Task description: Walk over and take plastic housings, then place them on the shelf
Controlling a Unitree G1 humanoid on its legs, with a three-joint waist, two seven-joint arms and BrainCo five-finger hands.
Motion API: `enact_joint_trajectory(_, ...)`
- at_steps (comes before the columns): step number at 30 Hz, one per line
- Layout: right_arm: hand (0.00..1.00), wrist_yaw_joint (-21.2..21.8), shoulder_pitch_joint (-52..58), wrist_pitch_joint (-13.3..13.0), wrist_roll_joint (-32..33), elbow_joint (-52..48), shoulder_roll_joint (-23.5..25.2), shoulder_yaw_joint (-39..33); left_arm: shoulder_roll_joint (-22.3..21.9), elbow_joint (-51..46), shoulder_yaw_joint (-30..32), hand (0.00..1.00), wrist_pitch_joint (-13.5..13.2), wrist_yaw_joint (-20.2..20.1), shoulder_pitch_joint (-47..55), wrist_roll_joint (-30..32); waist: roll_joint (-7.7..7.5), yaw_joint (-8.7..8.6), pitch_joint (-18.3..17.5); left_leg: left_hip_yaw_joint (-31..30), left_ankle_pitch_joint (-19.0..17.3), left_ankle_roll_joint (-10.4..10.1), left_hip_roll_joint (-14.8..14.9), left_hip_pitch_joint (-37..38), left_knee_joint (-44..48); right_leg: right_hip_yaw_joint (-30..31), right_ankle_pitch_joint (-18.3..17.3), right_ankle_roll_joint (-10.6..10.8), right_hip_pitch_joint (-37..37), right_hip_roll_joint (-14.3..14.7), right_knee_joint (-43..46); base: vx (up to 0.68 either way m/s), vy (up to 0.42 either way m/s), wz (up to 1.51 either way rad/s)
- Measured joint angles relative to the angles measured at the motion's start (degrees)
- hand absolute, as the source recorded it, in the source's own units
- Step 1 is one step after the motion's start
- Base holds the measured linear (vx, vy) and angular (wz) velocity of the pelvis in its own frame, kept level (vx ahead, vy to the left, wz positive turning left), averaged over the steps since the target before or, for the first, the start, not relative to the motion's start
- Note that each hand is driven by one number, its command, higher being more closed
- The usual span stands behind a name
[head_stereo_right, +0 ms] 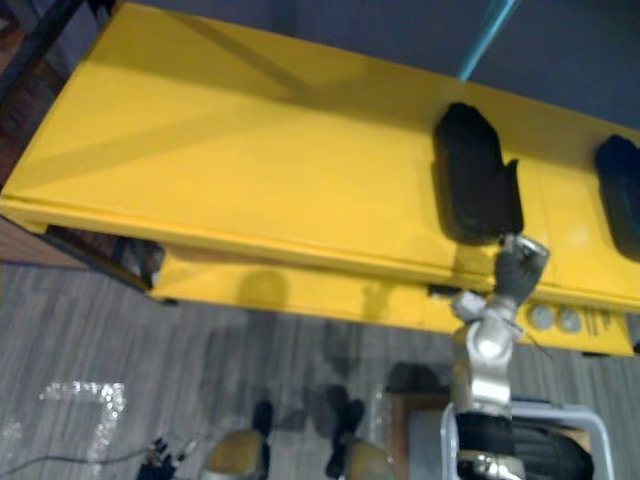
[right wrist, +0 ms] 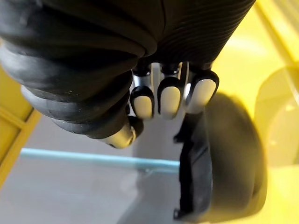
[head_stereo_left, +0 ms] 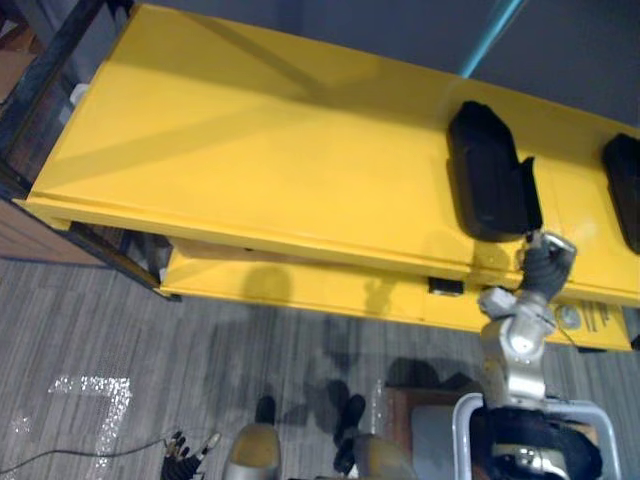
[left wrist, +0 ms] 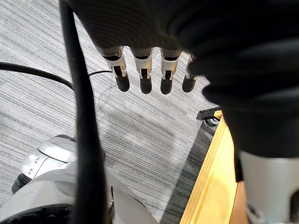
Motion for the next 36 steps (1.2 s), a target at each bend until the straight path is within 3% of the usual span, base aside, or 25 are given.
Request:
enact_joint_trajectory(22,1.0,8.5,-5.1,0.7,4.1,12.7,-5.8,-0.5,0.6,0.2,0.0,0.0,0.3,-0.1,0.0,-0.2,-0.31,0.21,-0.2,0.0,0.3,0.0,-0.1,-1.0,0.3,0.0,0.0,-0.1,-1.0,0.0,0.0,0.0,-0.002,-0.01)
enact_joint_trajectory(28,1.0,11.4,-8.4,2.5,5.1,15.2,-6.4,0.6,0.7,0.1,0.0,0.0,0.2,-0.1,0.0,-0.2,-0.31,1.08,-0.2,0.0,0.3,0.1,-0.2,-0.9,0.3,0.0,0.3,-0.5,-1.0,0.0,0.0,0.0,0.0,0.0)
enact_joint_trajectory(36,1.0,13.9,-12.6,2.9,5.6,19.1,-7.9,1.8,0.5,0.2,0.0,0.0,0.2,-0.3,0.0,-0.6,-0.29,1.71,-0.2,0.0,0.6,0.2,-0.5,-1.0,0.2,0.0,0.3,-0.5,-1.1,-0.3,0.0,0.0,0.0,0.0)
